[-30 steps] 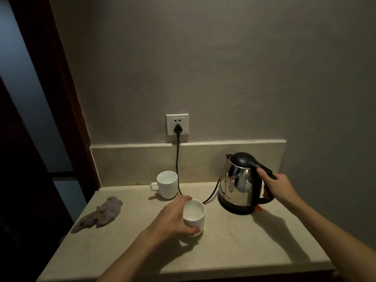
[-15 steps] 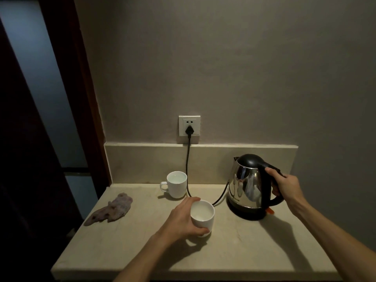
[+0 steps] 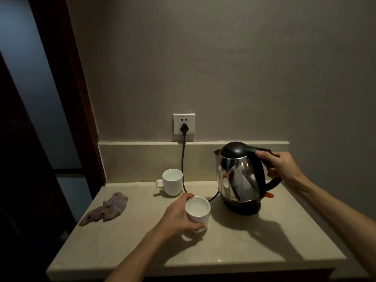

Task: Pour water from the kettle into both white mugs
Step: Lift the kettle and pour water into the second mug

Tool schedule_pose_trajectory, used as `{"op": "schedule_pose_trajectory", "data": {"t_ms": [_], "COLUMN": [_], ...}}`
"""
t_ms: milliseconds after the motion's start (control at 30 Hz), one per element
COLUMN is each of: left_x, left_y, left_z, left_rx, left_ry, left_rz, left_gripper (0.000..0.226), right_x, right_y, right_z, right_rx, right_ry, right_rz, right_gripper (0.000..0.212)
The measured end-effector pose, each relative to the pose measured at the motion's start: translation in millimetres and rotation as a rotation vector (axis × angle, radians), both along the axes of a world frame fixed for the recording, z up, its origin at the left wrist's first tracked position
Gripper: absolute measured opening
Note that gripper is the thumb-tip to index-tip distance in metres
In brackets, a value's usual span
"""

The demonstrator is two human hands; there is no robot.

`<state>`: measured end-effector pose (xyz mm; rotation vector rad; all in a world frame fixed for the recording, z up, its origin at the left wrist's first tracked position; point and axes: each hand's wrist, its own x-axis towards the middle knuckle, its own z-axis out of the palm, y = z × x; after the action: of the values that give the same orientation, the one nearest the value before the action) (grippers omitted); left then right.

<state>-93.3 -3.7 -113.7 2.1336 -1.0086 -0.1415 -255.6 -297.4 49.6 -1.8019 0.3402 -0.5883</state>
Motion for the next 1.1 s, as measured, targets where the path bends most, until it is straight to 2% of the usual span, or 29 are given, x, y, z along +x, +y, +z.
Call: {"op": "schedule_pose_trajectory", "data": {"t_ms": [167,233,267,367,533,700,767,900,1100], "left_x": [0,0,0,1,3,4,3,0,-3], "left_y": [0,0,0,0,-1,-1,0,3,7], "left_z": [0,1,2,4,4,2,2,2,7], "left_rx": [-0.007,-0.005,-0.005,-0.007,0.009,0.021,0.026,0.033,0.074], "left_ry": [0.029,0.035,0.037,0.026,0.031,0.024,0.021,0.015,-0.064], "left_rz": [-0.018,-0.029,-0.033,-0.031,-0.049,-0.052,-0.055,-0.066,-0.098], "left_gripper": [0.095,0.092,0.090,0.088,0.089,0.093,0.095,0.094,0.100], "right_x": [-3,-3,-2,0,5,8,11,15,21], "right_y": [13,15,17,24,27,33,34,38,40], "right_z": [13,16,17,19,22,32,36,40,42], "right_rx": [-0.107,-0.131,-0.144,-0.199,-0.293,-0.374,-0.400,-0.395,-0.436], "right_ry": [0.123,0.169,0.199,0.287,0.423,0.521,0.549,0.590,0.643], "right_rz": [0.125,0.157,0.165,0.180,0.171,0.247,0.287,0.363,0.375], "right_gripper": [0.057,0.071,0.071,0.053,0.056,0.081,0.075,0.050,0.064]}}
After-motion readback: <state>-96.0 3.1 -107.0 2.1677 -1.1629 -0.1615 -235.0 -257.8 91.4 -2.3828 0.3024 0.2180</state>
